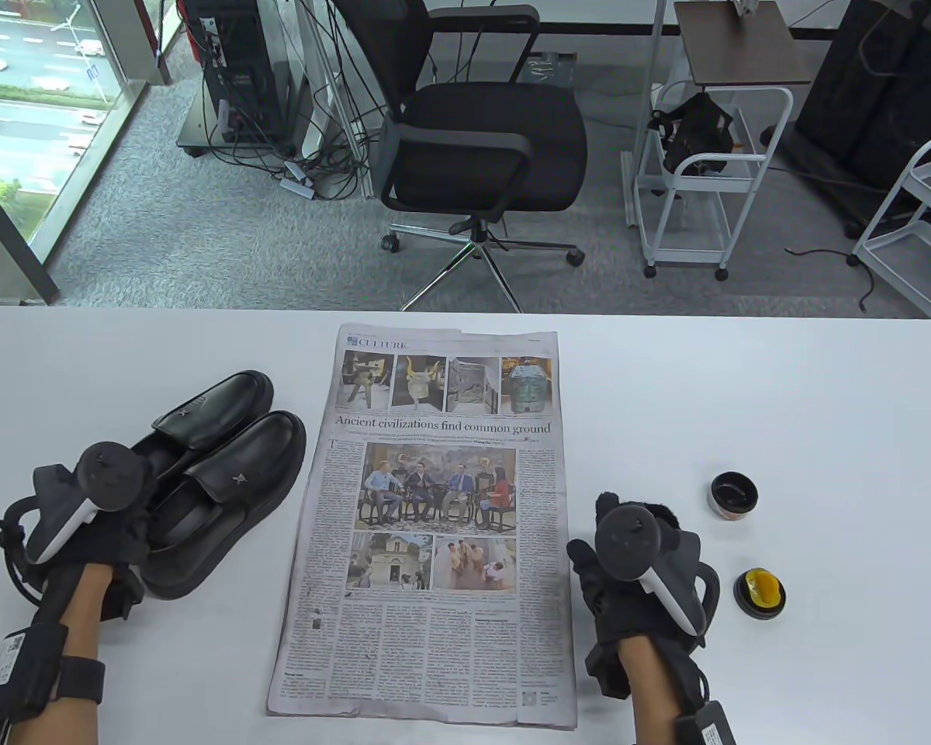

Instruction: Dip and apply built-in sponge shoe polish on shoes

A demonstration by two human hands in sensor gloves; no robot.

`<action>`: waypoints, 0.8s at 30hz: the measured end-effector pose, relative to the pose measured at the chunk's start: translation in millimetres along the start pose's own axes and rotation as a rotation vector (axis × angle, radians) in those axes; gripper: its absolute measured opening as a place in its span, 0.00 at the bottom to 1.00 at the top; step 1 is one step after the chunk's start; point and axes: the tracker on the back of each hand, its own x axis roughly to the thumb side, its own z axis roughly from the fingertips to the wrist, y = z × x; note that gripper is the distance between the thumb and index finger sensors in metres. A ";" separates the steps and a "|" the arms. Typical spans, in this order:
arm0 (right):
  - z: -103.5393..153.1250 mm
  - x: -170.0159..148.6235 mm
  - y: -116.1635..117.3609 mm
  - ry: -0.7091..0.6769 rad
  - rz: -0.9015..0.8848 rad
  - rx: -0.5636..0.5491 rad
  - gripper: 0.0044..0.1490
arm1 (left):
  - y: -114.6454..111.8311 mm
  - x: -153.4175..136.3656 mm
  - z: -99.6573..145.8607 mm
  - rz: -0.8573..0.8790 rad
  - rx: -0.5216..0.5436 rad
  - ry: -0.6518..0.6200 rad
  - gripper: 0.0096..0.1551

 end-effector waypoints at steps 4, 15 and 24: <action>0.9 3.5 1.6 -0.015 0.009 0.005 0.46 | 28.3 8.5 18.3 0.039 0.076 -0.021 0.30; 2.4 10.6 9.1 -0.040 0.042 0.048 0.49 | 57.2 105.0 86.4 0.124 0.249 -0.281 0.36; 1.1 11.7 13.8 -0.024 0.061 0.092 0.49 | -4.8 148.5 108.4 0.128 0.178 -0.380 0.40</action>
